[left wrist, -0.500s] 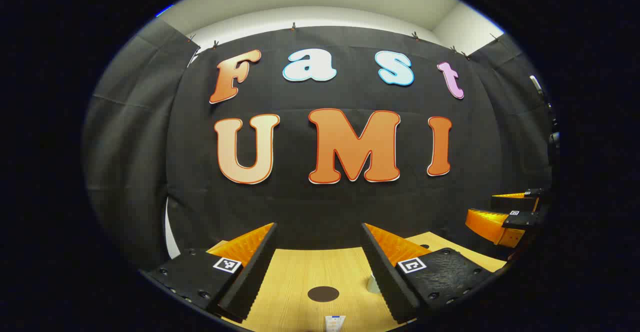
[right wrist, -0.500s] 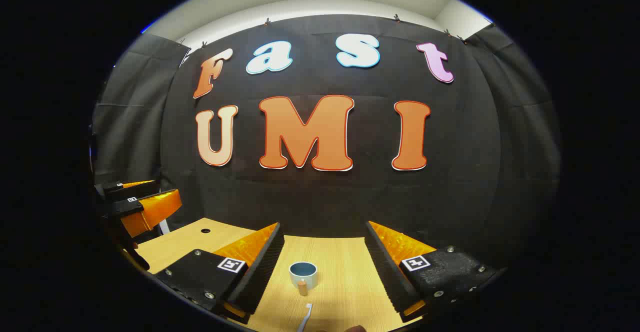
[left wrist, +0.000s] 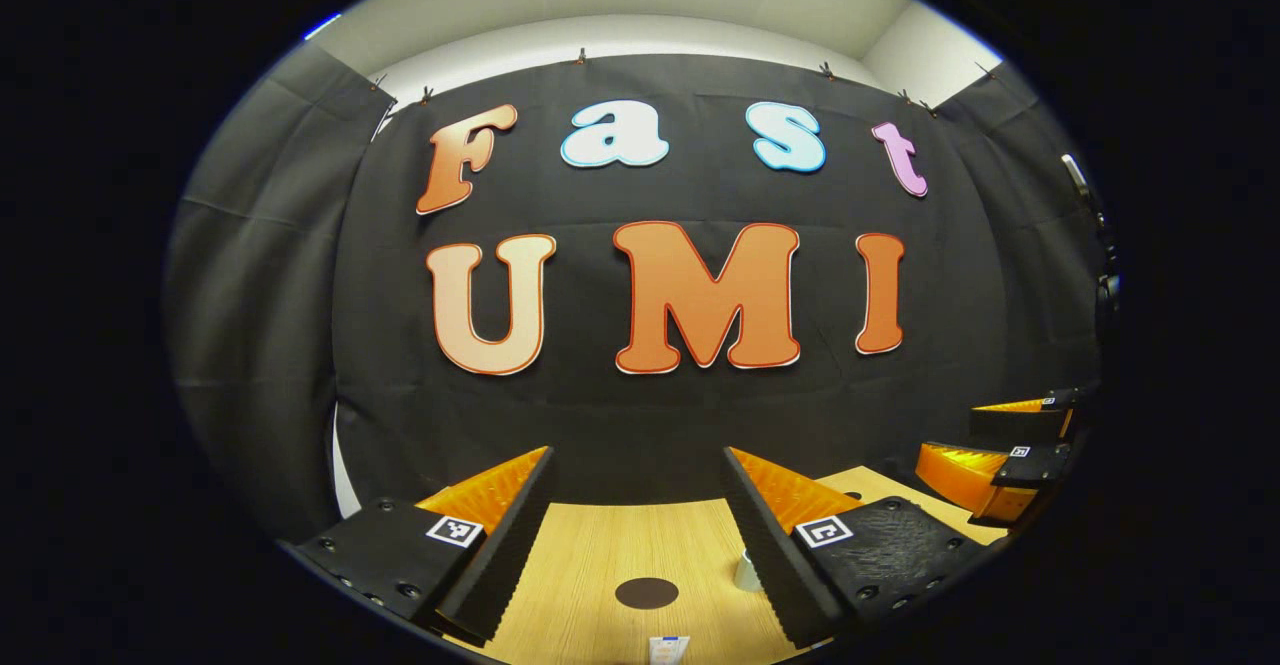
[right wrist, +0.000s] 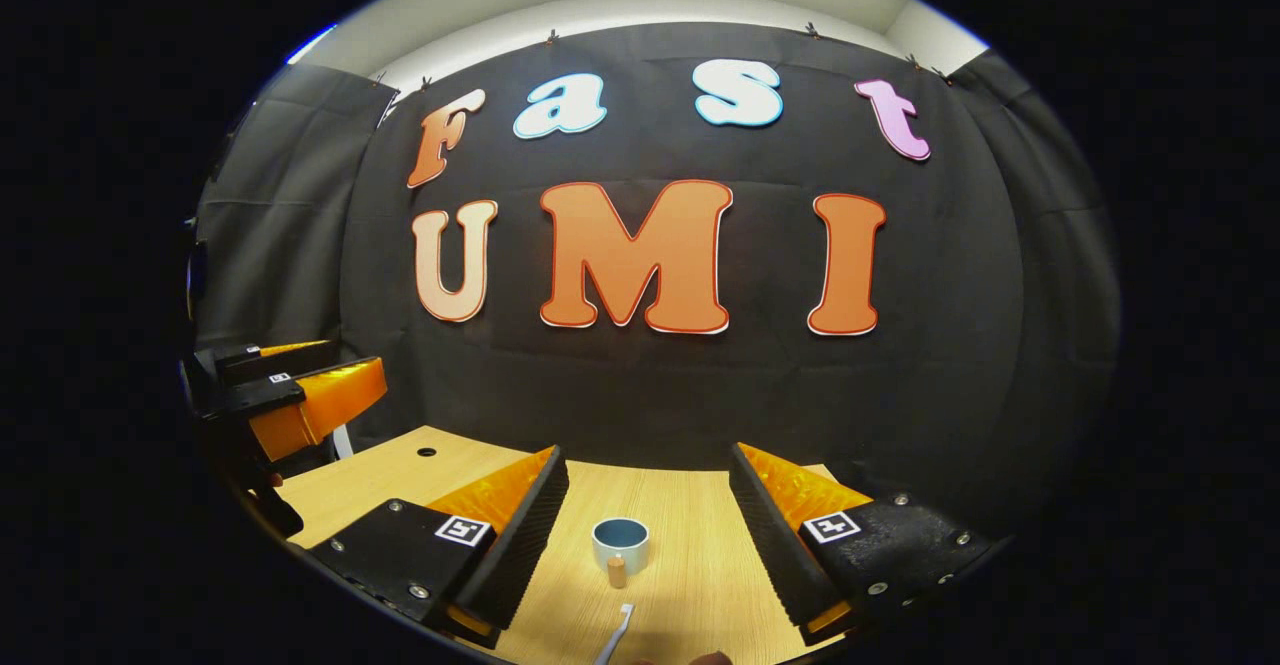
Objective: Put the toothbrush and toothpaste on the desktop into the cup, then pick up the cup and place it on the coaster on the desktop.
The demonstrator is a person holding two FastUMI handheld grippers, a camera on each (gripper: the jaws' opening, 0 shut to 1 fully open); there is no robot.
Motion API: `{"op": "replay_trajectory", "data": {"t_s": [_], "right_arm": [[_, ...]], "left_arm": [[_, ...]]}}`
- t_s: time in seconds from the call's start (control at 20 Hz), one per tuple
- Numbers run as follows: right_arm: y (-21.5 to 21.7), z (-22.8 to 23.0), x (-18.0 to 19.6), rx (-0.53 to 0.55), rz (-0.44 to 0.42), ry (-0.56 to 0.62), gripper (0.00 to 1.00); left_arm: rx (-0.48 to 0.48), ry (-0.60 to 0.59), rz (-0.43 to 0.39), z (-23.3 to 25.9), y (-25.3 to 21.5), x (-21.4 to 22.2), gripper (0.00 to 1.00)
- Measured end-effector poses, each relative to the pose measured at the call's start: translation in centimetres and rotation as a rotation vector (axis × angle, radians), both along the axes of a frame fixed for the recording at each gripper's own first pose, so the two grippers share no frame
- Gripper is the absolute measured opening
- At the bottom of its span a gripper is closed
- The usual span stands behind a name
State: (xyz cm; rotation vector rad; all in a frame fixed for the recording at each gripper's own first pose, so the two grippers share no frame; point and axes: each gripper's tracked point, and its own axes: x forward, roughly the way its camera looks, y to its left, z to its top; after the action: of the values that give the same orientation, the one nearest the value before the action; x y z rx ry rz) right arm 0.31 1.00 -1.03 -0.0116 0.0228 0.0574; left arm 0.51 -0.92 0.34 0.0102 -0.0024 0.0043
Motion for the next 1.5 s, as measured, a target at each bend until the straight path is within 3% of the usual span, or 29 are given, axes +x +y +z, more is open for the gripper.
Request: {"op": "replay_trajectory", "data": {"t_s": [0.4,0.85,1.05,1.35,1.5], "right_arm": [[0.5,-1.0,0.7,-0.011,0.044,0.041,0.98],[1.4,-6.2,1.4,-0.053,0.136,0.222,0.98],[1.7,-9.6,1.4,-0.084,0.149,0.346,0.98],[1.8,-17.4,1.0,-0.051,0.087,0.628,0.98],[0.4,-20.3,0.4,-0.084,0.048,0.761,0.91]], "left_arm": [[-0.017,0.038,0.022,-0.6,0.1,-0.1,0.97],[0.002,0.115,0.092,-2.7,0.1,-2.1,0.97],[0.002,0.189,0.075,-4.9,0.3,-1.8,0.97],[0.029,0.262,0.029,-7.8,1.8,-0.6,0.97],[0.041,0.306,0.000,-9.1,2.3,-0.2,0.97]]}}
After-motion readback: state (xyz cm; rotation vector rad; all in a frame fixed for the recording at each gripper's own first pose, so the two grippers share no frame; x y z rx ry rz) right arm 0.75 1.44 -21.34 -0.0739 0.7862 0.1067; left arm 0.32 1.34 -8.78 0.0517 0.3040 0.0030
